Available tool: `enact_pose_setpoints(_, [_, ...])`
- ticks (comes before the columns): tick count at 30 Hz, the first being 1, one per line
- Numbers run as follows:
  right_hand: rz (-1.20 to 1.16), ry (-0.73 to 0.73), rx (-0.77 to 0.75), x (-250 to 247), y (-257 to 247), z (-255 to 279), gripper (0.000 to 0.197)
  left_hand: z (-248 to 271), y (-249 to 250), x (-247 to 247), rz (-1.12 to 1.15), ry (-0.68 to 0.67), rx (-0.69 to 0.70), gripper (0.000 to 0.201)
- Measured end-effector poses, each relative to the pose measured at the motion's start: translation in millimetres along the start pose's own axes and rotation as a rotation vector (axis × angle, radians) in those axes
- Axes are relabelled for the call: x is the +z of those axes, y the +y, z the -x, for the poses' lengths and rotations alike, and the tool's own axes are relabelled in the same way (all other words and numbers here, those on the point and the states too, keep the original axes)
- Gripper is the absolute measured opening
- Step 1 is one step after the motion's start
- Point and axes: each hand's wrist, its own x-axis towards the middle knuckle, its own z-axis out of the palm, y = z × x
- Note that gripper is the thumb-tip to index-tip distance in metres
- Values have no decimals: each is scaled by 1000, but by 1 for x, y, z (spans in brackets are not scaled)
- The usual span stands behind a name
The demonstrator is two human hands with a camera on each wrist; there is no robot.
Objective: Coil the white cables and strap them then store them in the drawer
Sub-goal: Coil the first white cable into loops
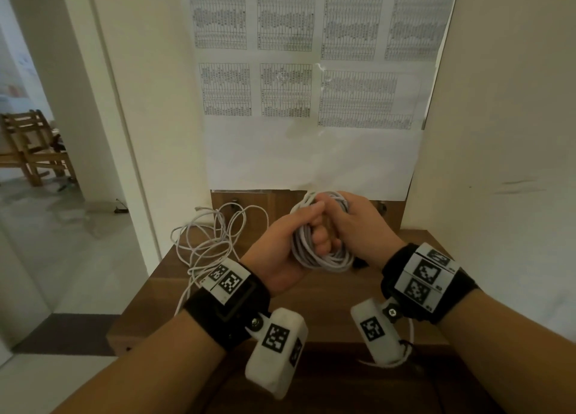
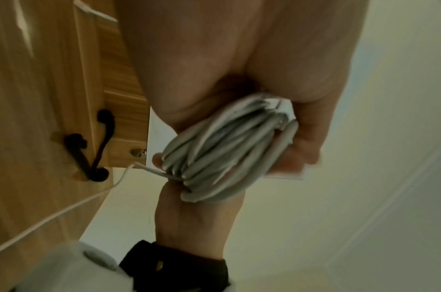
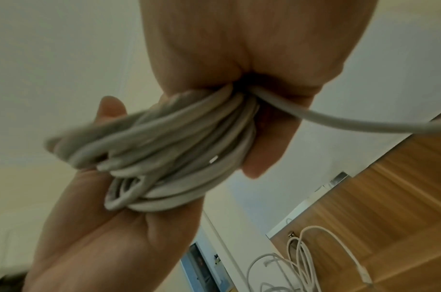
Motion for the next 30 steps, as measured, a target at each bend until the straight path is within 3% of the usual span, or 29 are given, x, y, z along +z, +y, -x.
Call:
enact_pose_setpoints(3, [-103, -7, 15, 1, -5, 0, 45, 2, 2, 2, 9, -57, 19, 29])
enact_pose_setpoints(7, [-225, -54, 45, 0, -4, -2, 53, 1, 5, 6, 41, -37, 0, 39])
enact_pose_setpoints(11, [-404, -189, 205, -1, 5, 2, 85, -1, 18, 5, 104, -13, 2, 42])
enact_pose_setpoints(16, [-340, -143, 330, 1, 27, 13, 79, -8, 43, 4, 114, 67, 81, 43])
enact_pose_setpoints(18, [-257, -112, 385, 0, 32, 16, 67, -9, 50, 6, 126, 90, 104, 44])
enact_pose_setpoints(22, [6, -121, 318, 4, 38, 23, 15, -15, 56, 4, 110, 147, 219, 39])
enact_pose_setpoints(26, [198, -174, 254, 12, 35, 26, 38, -21, 49, 0, -157, 316, 375, 37])
enact_pose_setpoints(30, [223, -244, 192, 11, 21, 26, 44, -24, 30, -8, -822, 448, 543, 39])
